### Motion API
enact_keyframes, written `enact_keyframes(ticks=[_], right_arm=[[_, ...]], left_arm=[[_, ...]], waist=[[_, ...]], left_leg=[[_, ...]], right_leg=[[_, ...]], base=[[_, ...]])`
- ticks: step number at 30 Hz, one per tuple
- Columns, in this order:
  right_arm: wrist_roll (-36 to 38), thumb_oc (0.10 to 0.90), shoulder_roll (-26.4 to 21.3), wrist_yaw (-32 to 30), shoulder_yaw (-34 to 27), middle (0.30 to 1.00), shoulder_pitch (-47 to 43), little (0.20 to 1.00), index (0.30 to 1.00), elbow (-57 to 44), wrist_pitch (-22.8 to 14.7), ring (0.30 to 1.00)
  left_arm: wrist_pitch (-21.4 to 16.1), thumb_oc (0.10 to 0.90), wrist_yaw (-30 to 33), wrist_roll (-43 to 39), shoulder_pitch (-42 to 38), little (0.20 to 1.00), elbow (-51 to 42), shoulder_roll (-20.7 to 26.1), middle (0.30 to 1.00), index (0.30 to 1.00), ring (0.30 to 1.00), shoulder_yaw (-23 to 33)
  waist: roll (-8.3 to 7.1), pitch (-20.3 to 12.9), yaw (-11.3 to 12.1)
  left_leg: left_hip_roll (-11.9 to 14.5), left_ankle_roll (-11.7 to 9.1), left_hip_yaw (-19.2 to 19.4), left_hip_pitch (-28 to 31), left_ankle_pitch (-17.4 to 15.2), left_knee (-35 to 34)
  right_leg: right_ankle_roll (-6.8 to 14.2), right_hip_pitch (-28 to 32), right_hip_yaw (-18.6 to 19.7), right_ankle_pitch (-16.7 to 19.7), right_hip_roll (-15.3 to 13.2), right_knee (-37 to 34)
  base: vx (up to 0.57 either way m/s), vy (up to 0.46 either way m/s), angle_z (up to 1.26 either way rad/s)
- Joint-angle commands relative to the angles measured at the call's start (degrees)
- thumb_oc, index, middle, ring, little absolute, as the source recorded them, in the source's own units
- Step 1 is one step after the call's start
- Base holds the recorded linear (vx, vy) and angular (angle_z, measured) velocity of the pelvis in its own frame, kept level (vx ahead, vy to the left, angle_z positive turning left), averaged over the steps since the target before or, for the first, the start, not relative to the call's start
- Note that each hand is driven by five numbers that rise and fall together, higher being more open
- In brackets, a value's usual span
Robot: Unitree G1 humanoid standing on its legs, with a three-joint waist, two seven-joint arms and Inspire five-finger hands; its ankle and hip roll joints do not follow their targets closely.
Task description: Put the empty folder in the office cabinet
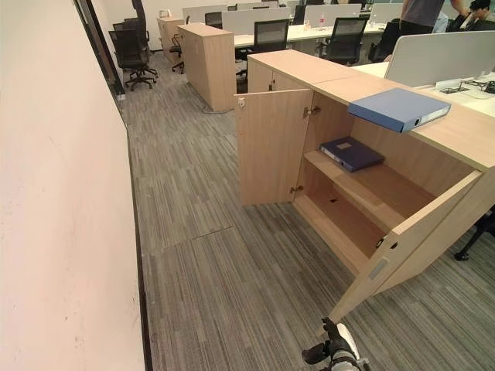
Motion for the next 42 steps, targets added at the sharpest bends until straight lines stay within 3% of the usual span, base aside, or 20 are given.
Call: enact_keyframes(ticks=[1,7,8,9,11,14,15,16,17,18,19,22,23,26,29,31,37,40,42], right_arm=[[-0.8,0.800,-1.5,-0.7,2.5,0.900,-4.8,0.900,0.900,3.2,-1.2,0.900],[0.2,0.800,-1.0,-0.6,2.8,0.900,-6.4,0.900,0.900,6.6,-1.1,0.900],[0.5,0.800,-1.1,-0.7,3.0,0.900,-7.4,0.900,0.900,6.8,-1.2,0.900],[0.5,0.800,-1.1,-0.7,3.0,0.900,-7.5,0.900,0.900,6.8,-1.2,0.900],[1.1,0.800,-1.4,-1.0,2.9,0.900,-8.1,0.900,0.900,7.0,-1.5,0.900],[1.0,0.800,-1.6,-1.5,3.1,0.900,-8.9,0.900,0.900,7.8,-1.5,0.900],[0.9,0.800,-1.7,-1.7,3.6,0.900,-9.6,0.900,0.900,8.1,-1.4,0.900],[0.9,0.800,-1.7,-1.7,3.6,0.900,-9.6,0.900,0.900,8.1,-1.4,0.900],[0.9,0.800,-1.7,-1.6,4.1,0.900,-9.9,0.900,0.900,8.2,-1.4,0.900],[0.5,0.800,-1.6,-1.5,4.7,0.900,-10.1,0.900,0.900,8.2,-1.5,0.900],[0.5,0.800,-1.6,-1.5,4.7,0.900,-10.1,0.900,0.900,8.2,-1.5,0.900],[0.0,0.800,-1.5,-1.3,5.4,0.900,-10.2,0.900,0.900,8.2,-1.5,0.900],[0.0,0.800,-1.5,-1.3,5.4,0.900,-10.2,0.900,0.900,8.2,-1.5,0.900],[-0.8,0.800,-0.6,-0.7,6.4,0.900,-10.2,0.900,0.900,11.8,-1.0,0.900],[-2.0,0.800,0.5,0.3,6.6,0.900,-9.5,0.900,0.900,14.4,-0.4,0.900],[-3.2,0.800,1.7,1.0,6.6,0.900,-8.6,0.900,0.900,17.2,0.4,0.900],[-3.5,0.800,3.7,2.2,6.3,0.900,-7.5,0.900,0.900,19.7,0.8,0.900],[-3.4,0.800,4.4,2.9,5.9,0.900,-8.0,0.900,0.900,20.5,1.0,0.900],[-3.5,0.800,4.4,3.0,5.9,0.900,-8.6,0.900,0.900,20.6,1.2,0.900]], left_arm=[[-0.5,0.800,0.1,0.2,-2.6,0.900,2.1,-0.4,0.900,0.900,0.900,-0.2],[-0.5,0.800,0.5,-0.8,-3.5,0.900,1.7,0.2,0.900,0.900,0.900,-0.4],[-0.5,0.800,0.5,-1.8,-4.5,0.900,0.8,0.8,0.900,0.900,0.900,-0.4],[-0.5,0.800,0.5,-1.8,-4.5,0.900,0.8,0.8,0.900,0.900,0.900,-0.4],[-0.7,0.800,0.5,-2.8,-5.0,0.900,-0.1,1.0,0.900,0.900,0.900,-0.4],[-0.9,0.800,0.6,-3.4,-5.4,0.900,-0.7,0.9,0.900,0.900,0.900,-0.8],[-1.1,0.800,0.9,-3.6,-5.4,0.900,-0.7,0.9,0.900,0.900,0.900,-1.0],[-1.1,0.800,0.9,-3.6,-5.4,0.900,-0.7,0.9,0.900,0.900,0.900,-1.0],[-1.2,0.800,1.3,-3.6,-5.1,0.900,-0.8,1.0,0.900,0.900,0.900,-1.0],[-1.3,0.800,1.5,-4.0,-4.6,0.900,-0.8,1.2,0.900,0.900,0.900,-0.5],[-1.3,0.800,1.5,-4.0,-4.6,0.900,-0.8,1.3,0.900,0.900,0.900,-0.5],[-1.4,0.800,1.8,-3.7,-4.2,0.900,-0.4,1.0,0.900,0.900,0.900,-0.3],[-1.4,0.800,1.8,-3.7,-4.2,0.900,-0.4,1.0,0.900,0.900,0.900,-0.3],[-1.4,0.800,1.9,-3.9,-4.5,0.900,0.5,0.6,0.900,0.900,0.900,0.2],[-1.2,0.800,1.8,-3.0,-3.3,0.900,1.7,0.4,0.900,0.900,0.900,0.9],[-1.1,0.800,1.7,-1.9,-2.6,0.900,2.9,0.4,0.900,0.900,0.900,1.1],[-1.1,0.800,1.4,-1.0,-2.4,0.900,3.7,1.3,0.900,0.900,0.900,1.3],[-1.0,0.800,1.0,-1.0,-2.7,0.900,3.2,2.0,0.900,0.900,0.900,1.2],[-0.9,0.800,0.9,-1.2,-2.8,0.900,3.0,2.3,0.900,0.900,0.900,1.3]], waist=[[-1.79,-0.5,0.2],[-1.89,0.6,0.6],[-2.83,2.3,0.9],[-2.82,2.1,0.8],[-3.66,3.5,1.3],[-4.54,4.6,1.9],[-4.97,5.1,2.5],[-4.88,5.3,2.5],[-5.10,5.2,3.1],[-4.95,4.9,3.9],[-5.04,5.0,3.9],[-4.14,5.4,5.0],[-4.15,5.4,5.0],[-2.93,5.9,6.1],[-1.74,3.9,7.2],[-1.30,1.4,8.1],[-3.02,-1.0,9.8],[-3.71,-1.5,10.9],[-3.45,-1.2,11.0]], left_leg=[[-1.5,-0.7,-1.7,-2.5,-3.1,-0.4],[-0.5,-0.8,-2.0,-2.9,-2.4,-0.4],[0.1,-1.3,-1.7,-7.0,-4.4,6.9],[0.1,-1.3,-1.8,-7.4,-4.6,7.4],[0.4,-1.9,-1.6,-11.5,-5.9,14.7],[1.2,-1.3,-1.9,-17.9,-5.2,25.1],[1.7,-0.5,-1.9,-21.3,-3.4,26.6],[1.8,-0.5,-1.9,-21.2,-3.7,27.0],[1.5,-0.2,-2.2,-22.4,-3.4,25.6],[1.6,-0.8,-3.2,-23.2,-0.5,21.1],[1.5,-0.8,-3.1,-23.0,-0.3,20.9],[3.1,-2.6,-4.2,-23.9,6.4,12.6],[3.1,-2.6,-4.2,-23.9,6.4,12.6],[4.2,-3.7,-2.7,-24.9,9.1,2.7],[5.1,-4.2,-1.9,-23.0,10.6,-0.1],[5.2,-4.5,-0.9,-21.7,12.4,0.7],[2.2,-2.2,0.3,-22.0,8.8,5.4],[-1.7,0.5,1.1,-22.2,4.4,8.5],[-3.5,1.9,1.3,-21.2,2.9,8.6]], right_leg=[[3.0,-2.0,-1.5,-4.7,-1.0,1.1],[2.3,-4.1,-1.4,-6.2,-0.4,4.2],[1.4,-5.5,-1.1,-7.3,-0.7,6.7],[1.4,-5.8,-1.1,-7.3,-0.7,6.8],[0.6,-5.9,-1.2,-7.7,-0.7,7.3],[-0.7,-4.6,-2.1,-8.6,-0.8,7.1],[-1.0,-3.6,-2.3,-9.1,-0.8,7.0],[-1.0,-3.4,-2.3,-9.2,-0.7,7.0],[-0.9,-2.8,-2.2,-9.5,-0.6,6.7],[-0.7,-2.3,-1.8,-10.0,-0.2,6.4],[-0.7,-2.2,-1.8,-10.0,-0.2,6.4],[-0.5,-0.1,-1.1,-11.0,0.6,5.9],[-0.5,-0.1,-1.1,-11.1,0.6,5.9],[0.0,3.9,0.1,-13.1,0.6,5.5],[0.8,7.0,1.3,-13.9,0.1,4.4],[1.9,9.4,1.4,-14.7,-1.7,3.3],[5.4,9.9,0.5,-13.8,-7.7,5.4],[8.0,6.7,-0.2,-8.8,-11.9,12.2],[8.4,3.6,-0.7,-4.3,-13.9,18.4]], base=[[0.05,-0.052,0.02],[0.03,-0.066,0.07],[-0.07,-0.103,0.12],[-0.07,-0.123,0.12],[0.00,-0.116,0.11],[0.06,-0.125,0.07],[0.09,-0.073,0.10],[0.14,-0.045,0.13],[0.18,0.010,0.02],[0.18,0.007,-0.05],[0.17,0.027,-0.04],[0.16,0.041,0.03],[0.20,0.071,-0.05],[0.27,0.105,-0.04],[0.35,0.149,-0.15],[0.49,0.271,-0.37],[0.29,0.212,-0.07],[0.30,0.322,-0.07],[0.15,0.260,0.01]])
